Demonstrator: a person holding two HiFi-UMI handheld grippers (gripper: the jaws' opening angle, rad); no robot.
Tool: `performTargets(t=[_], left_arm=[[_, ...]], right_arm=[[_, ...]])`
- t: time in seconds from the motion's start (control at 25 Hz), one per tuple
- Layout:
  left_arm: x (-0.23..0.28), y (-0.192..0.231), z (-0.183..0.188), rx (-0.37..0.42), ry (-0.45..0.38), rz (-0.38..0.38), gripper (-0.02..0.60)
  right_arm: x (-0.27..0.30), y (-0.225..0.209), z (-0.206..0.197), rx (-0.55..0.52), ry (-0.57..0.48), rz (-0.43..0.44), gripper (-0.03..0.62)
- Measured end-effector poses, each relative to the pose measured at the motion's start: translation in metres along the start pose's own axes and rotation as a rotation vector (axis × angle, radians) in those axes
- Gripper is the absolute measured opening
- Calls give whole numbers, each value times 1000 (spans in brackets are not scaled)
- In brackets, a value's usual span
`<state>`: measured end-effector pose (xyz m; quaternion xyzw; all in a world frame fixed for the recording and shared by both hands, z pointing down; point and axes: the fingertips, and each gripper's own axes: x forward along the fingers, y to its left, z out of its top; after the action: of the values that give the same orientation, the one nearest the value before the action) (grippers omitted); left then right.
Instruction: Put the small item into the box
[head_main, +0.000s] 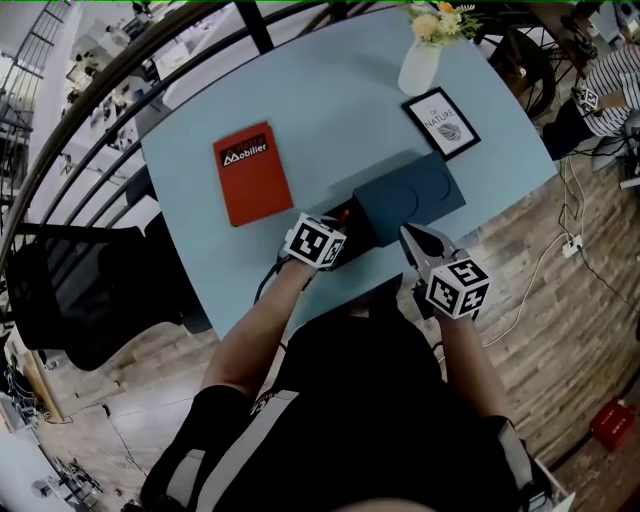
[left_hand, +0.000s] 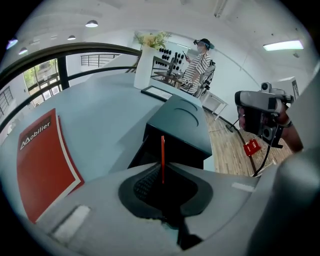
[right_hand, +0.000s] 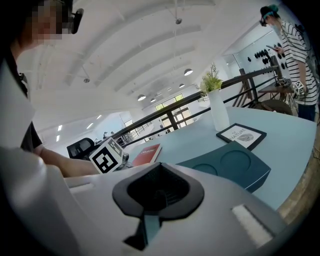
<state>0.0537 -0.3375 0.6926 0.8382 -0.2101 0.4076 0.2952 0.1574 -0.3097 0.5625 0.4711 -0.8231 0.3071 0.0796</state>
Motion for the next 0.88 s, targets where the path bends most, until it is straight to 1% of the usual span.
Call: performTargets(t=[0.12, 0.4, 0.52, 0.64, 0.8, 0.84, 0.88], left_arm=[[3, -1, -4, 22, 27, 3, 25], [13, -3, -11, 169, 101, 53, 25], [16, -9, -17, 201, 147, 46, 26], [19, -12, -21, 237, 171, 52, 26], [19, -9, -24, 229, 171, 65, 26], [18, -8, -24, 224, 165, 70, 37], [16, -7, -23, 220, 156, 74, 74]], right_arm=[[-2, 1, -3, 1, 4, -2, 2], [-5, -1, -8, 10, 18, -4, 2], [-7, -2, -10, 14, 21, -5, 2], [-9, -3, -11, 17, 19, -4, 2], [-11, -3, -14, 17, 19, -3, 2], [-11, -3, -15, 18, 19, -4, 2], [-12, -3, -15, 18, 20, -5, 2]])
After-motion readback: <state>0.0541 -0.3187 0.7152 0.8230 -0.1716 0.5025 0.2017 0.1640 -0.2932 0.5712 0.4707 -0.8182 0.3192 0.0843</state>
